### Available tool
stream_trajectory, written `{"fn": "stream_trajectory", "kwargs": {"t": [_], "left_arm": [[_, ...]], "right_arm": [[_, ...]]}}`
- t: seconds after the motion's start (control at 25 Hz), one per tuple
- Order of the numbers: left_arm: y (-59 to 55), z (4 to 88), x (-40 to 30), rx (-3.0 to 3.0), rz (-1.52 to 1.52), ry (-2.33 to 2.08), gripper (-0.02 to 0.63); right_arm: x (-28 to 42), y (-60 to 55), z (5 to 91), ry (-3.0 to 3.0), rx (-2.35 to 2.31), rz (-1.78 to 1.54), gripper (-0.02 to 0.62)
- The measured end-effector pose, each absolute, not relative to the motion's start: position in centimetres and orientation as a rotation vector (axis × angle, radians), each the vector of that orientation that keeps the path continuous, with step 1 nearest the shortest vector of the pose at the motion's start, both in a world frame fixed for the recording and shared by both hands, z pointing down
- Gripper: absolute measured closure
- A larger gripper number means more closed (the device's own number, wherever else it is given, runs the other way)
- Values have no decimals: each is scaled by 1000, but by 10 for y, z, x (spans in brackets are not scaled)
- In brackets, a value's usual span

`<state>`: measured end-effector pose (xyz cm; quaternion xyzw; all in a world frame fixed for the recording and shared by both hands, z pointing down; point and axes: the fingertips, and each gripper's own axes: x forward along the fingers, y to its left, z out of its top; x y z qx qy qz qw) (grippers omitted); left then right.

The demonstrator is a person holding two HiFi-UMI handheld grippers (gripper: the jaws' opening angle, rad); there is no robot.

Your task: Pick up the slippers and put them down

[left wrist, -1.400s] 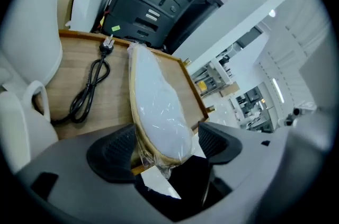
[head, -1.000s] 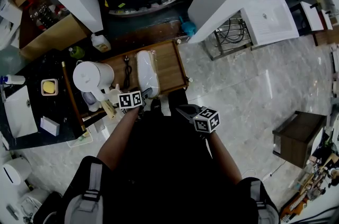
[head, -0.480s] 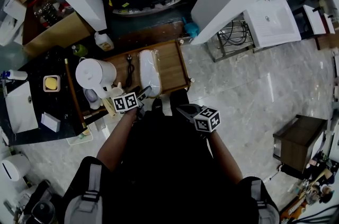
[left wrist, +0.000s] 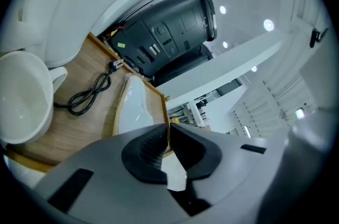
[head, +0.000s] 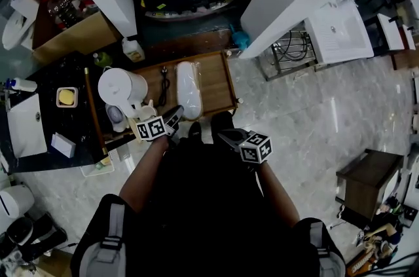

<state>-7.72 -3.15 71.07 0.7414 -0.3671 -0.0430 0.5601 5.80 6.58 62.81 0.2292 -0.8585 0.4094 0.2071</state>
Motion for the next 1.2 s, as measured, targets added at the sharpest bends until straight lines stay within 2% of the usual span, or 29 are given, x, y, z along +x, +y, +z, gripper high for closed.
{"fn": "stream_trajectory", "kwargs": {"t": [0.12, 0.56, 1.2], "left_arm": [[-29, 704, -78, 1755, -138, -836, 594], [-17, 665, -77, 1854, -238, -722, 594], [2, 611, -69, 2025, -181, -610, 594]], "right_arm": [[54, 67, 628, -2395, 627, 1133, 588], [43, 55, 619, -2440, 621, 1101, 588], [37, 34, 612, -2484, 646, 1056, 588]]}}
